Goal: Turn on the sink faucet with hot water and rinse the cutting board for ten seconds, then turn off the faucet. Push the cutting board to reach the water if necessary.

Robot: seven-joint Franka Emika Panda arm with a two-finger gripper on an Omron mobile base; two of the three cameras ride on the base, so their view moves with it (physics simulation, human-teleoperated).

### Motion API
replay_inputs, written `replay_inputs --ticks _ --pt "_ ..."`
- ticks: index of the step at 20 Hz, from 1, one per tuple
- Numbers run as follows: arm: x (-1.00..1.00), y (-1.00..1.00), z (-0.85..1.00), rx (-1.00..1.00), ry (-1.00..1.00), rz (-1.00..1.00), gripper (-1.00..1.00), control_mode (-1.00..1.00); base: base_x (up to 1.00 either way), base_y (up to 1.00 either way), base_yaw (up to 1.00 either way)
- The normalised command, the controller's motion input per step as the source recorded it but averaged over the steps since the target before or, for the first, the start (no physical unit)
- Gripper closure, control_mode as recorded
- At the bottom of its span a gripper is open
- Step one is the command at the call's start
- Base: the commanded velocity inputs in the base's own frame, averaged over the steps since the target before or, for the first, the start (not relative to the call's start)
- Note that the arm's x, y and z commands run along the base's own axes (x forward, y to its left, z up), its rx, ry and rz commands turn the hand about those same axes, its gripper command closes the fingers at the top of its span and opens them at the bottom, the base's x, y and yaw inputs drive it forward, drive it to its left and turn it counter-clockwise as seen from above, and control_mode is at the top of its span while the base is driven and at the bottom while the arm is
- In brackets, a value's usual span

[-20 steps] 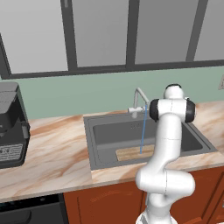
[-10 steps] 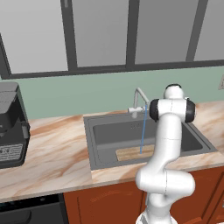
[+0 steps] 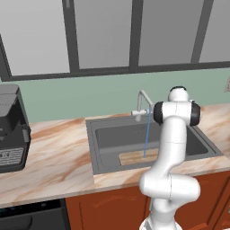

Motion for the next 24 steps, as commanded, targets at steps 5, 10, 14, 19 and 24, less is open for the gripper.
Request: replay_inputs --ticks 5,10,14,19,24 --pt "0.00 0.00 0.00 0.00 0.00 0.00 1.00 -1.00 0.00 0.00 0.00" --pt "0.00 0.00 0.00 0.00 0.00 0.00 1.00 -1.00 0.00 0.00 0.00" --pt "0.00 0.00 0.00 0.00 0.00 0.00 1.00 -1.00 0.00 0.00 0.00" --pt "0.00 0.00 0.00 0.00 0.00 0.00 1.00 -1.00 0.00 0.00 0.00" --pt "0.00 0.00 0.00 0.00 0.00 0.00 1.00 -1.00 0.00 0.00 0.00"
